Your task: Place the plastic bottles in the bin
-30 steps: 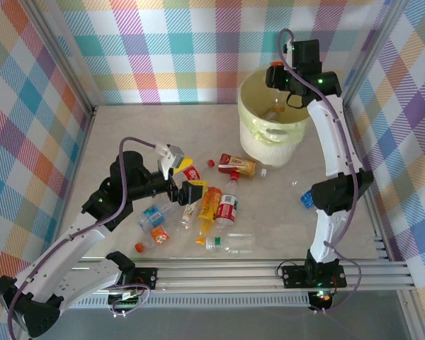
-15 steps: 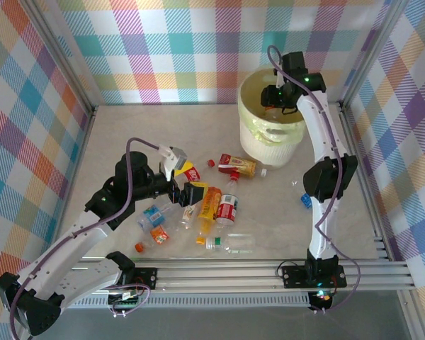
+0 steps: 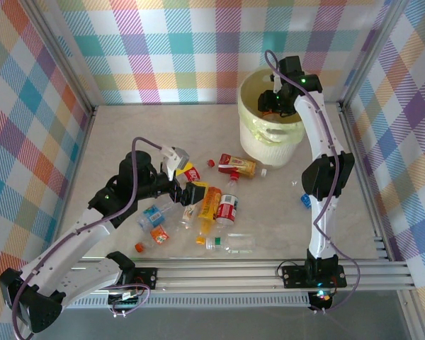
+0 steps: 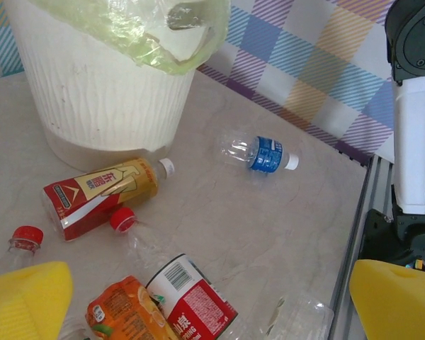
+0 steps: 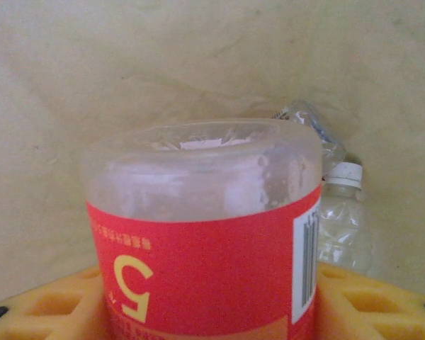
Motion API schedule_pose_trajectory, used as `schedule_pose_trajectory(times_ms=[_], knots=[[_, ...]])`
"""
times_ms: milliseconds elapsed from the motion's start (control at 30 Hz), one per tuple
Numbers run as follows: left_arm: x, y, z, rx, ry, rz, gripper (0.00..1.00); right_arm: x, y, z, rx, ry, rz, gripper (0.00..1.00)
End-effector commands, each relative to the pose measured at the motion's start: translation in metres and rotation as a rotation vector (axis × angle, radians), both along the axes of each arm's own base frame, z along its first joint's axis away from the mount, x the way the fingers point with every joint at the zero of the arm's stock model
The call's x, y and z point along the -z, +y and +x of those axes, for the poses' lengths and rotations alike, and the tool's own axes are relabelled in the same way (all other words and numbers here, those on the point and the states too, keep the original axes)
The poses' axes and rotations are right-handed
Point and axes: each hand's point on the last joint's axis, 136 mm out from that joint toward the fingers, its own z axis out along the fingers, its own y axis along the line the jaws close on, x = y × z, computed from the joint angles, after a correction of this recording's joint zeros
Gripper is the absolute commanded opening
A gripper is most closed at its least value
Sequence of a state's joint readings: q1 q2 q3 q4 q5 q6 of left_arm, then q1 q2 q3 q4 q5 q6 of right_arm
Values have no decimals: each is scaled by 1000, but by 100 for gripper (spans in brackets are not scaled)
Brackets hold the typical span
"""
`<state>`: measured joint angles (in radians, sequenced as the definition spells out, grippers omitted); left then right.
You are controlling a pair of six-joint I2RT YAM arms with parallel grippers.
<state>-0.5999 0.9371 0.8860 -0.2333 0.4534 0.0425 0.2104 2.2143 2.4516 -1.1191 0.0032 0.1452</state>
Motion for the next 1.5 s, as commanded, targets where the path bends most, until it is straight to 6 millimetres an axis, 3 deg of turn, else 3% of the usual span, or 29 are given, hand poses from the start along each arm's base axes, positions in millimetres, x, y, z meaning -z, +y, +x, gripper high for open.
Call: schedule_pose_trajectory(times_ms=[0,167,467,667,867,1067,1467], knots=[[8,0,3,-2,-18,22,100,0,4,2,-1,3,29,63],[15,-3,4,9,9,37,100,-12,-1,-1,6,-25,10,75],[19,-3,6,5,13,41,100,-54,-7,-15,8,-106,3,81],[21,-2,3,14,18,55,100,-98,-10,-41,5,-190,40,82],[25,4,-3,13,46,92,100,-122,-6,-83,-15,-247,95,83],[24,5,-2,-8,52,70,100,-106,13,-143,-75,-259,145,83],[25,6,-2,-10,59,73,100,-20,66,-268,-221,-126,260,83]])
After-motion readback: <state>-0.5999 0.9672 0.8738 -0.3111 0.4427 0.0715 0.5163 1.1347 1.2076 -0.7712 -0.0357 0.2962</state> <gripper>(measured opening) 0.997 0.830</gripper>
